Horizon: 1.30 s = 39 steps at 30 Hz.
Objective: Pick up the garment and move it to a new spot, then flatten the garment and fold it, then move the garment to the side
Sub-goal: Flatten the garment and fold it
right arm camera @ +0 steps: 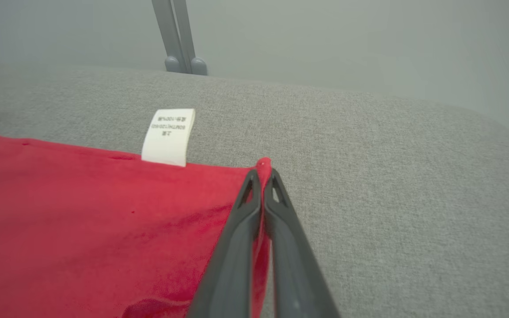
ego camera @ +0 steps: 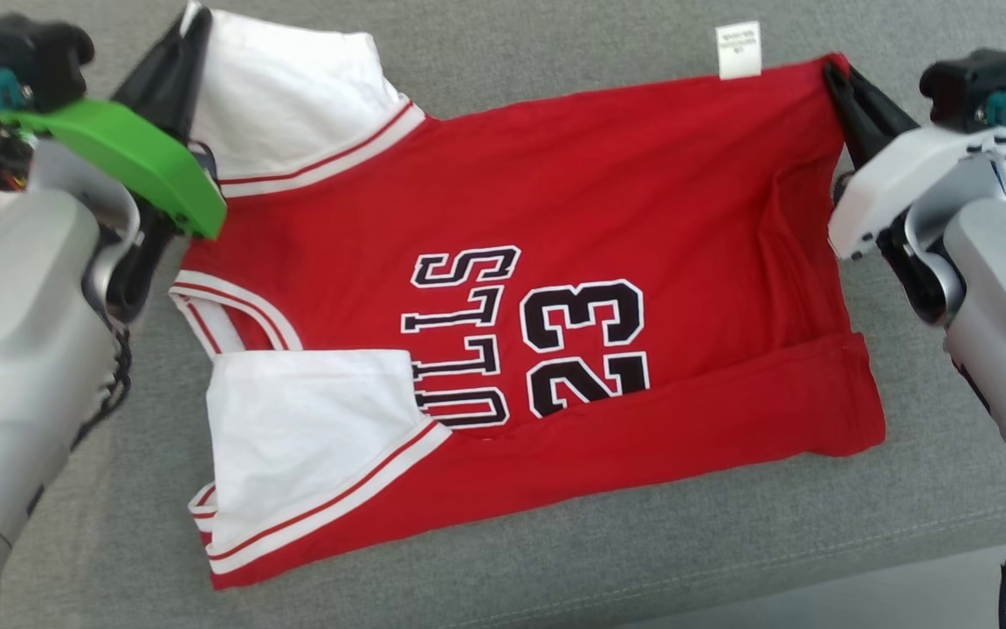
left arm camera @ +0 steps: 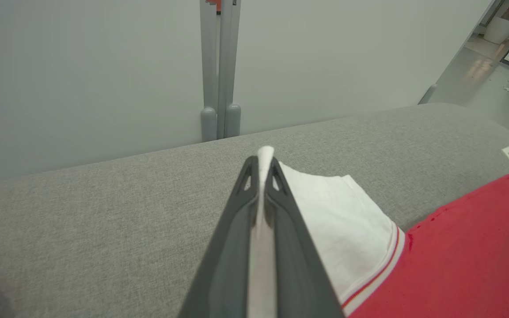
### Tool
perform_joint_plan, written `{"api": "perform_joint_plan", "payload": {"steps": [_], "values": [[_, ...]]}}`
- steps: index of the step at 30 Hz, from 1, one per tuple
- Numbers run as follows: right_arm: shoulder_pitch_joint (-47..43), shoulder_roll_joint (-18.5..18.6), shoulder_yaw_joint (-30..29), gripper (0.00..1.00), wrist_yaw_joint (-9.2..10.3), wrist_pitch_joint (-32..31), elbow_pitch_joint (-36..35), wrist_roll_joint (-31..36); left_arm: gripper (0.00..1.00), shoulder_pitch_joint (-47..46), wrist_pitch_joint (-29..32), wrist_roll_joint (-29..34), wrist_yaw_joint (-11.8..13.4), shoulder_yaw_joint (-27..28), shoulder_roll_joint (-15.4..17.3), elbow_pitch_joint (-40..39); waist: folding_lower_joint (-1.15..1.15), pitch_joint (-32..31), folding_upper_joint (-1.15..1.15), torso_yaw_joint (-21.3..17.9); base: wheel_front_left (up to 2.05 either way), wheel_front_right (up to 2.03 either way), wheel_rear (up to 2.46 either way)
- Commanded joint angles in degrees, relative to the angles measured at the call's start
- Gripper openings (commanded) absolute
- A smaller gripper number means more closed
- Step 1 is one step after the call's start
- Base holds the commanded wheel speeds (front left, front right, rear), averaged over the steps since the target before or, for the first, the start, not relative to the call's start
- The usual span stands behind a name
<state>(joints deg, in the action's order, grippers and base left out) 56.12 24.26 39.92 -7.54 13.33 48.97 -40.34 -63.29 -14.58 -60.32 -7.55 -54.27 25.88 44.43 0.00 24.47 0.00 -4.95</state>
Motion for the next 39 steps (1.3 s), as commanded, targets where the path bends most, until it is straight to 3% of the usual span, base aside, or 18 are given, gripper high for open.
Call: {"api": "perform_joint_plan", "payload": {"steps": [1, 8, 14, 22, 27, 28, 29, 30, 31, 32, 33, 34, 39], "values": [[-1.82, 0.61, 0.18, 0.00, 0.09, 0.79, 0.02, -0.18, 0.00, 2.34, -0.41, 0.06, 0.16, 0.33, 0.27, -1.37, 0.00, -2.58, 0.00, 2.23, 0.00, 0.00, 0.00], [-8.08, 2.80, -1.57, 0.00, 0.09, 1.87, -2.59, 1.20, 0.00, 14.73, -0.58, 4.07, 1.77, 8.56, 0.68, -12.64, 0.00, -5.37, 0.00, 3.86, 0.00, 0.00, 0.00], [-15.11, 3.96, -8.89, 0.00, 0.09, 1.89, -8.34, 4.90, 0.00, 27.86, -0.60, 9.37, 4.65, 16.77, -0.54, -22.27, 0.00, -6.52, 0.00, 4.51, 0.00, 0.00, 0.00], [-26.31, 2.04, -18.94, 0.00, 0.09, 1.90, -16.00, 8.85, 0.00, 43.09, -0.62, 13.63, 6.65, 23.83, -4.09, -29.85, 0.00, -7.62, 0.00, 5.06, 0.00, 0.00, 0.00], [-33.95, -0.22, -23.15, 0.00, 0.09, 1.88, -20.03, 10.47, 0.00, 49.41, -0.61, 15.59, 5.96, 25.63, -6.69, -29.70, 0.00, -8.51, 0.00, 5.07, 0.00, 0.00, 0.00], [-35.16, -0.63, -24.05, 0.04, 0.09, 1.87, -20.83, 10.71, 0.00, 50.14, -0.62, 15.96, 5.72, 26.17, -7.35, -29.61, 0.00, -8.68, 0.00, 5.04, 0.00, 0.00, 0.00], [-36.09, -1.08, -24.67, 0.30, 0.09, 1.88, -21.50, 10.97, 0.00, 50.83, -0.62, 16.37, 5.55, 26.57, -7.69, -29.42, 0.00, -8.85, 0.00, 4.95, 0.00, 0.00, 0.00], [-37.30, -1.53, -25.32, 0.60, 0.09, 1.87, -22.24, 11.27, 0.18, 51.70, -0.61, 16.41, 5.48, 27.18, -8.30, -29.19, 0.00, -9.04, 0.00, 4.86, 0.00, 0.00, 0.00], [-38.25, -1.82, -25.82, 0.84, 0.09, 1.88, -22.93, 11.55, 0.35, 52.19, -0.62, 16.63, 5.33, 27.82, -8.69, -29.12, 0.00, -9.17, 0.00, 4.80, 0.00, 0.00, 0.00], [-39.32, -2.17, -26.31, 0.97, 0.09, 1.88, -23.67, 11.70, 0.50, 52.60, -0.62, 17.24, 5.30, 28.92, -9.12, -29.26, 0.00, -9.38, 0.00, 4.70, 0.00, 0.00, 0.00], [-40.08, -2.38, -26.83, 1.00, 0.09, 1.88, -24.29, 11.63, 0.89, 52.90, -0.62, 17.58, 5.26, 29.76, -9.60, -29.48, 0.00, -9.50, 0.00, 4.68, 0.00, 0.00, 0.00], [-40.92, -2.49, -27.43, 1.00, 0.09, 1.88, -25.18, 11.66, 1.00, 53.33, -0.62, 18.53, 5.08, 30.59, -10.28, -29.94, 0.00, -9.67, 0.00, 4.70, 0.00, 0.00, 0.00], [-43.75, -2.39, -29.14, 1.00, 0.06, 1.88, -29.67, 11.74, 1.00, 53.76, -0.56, 23.43, 4.47, 34.48, -11.86, -31.81, 0.00, -10.47, 0.00, 4.83, 0.00, 0.00, 0.00]]}}
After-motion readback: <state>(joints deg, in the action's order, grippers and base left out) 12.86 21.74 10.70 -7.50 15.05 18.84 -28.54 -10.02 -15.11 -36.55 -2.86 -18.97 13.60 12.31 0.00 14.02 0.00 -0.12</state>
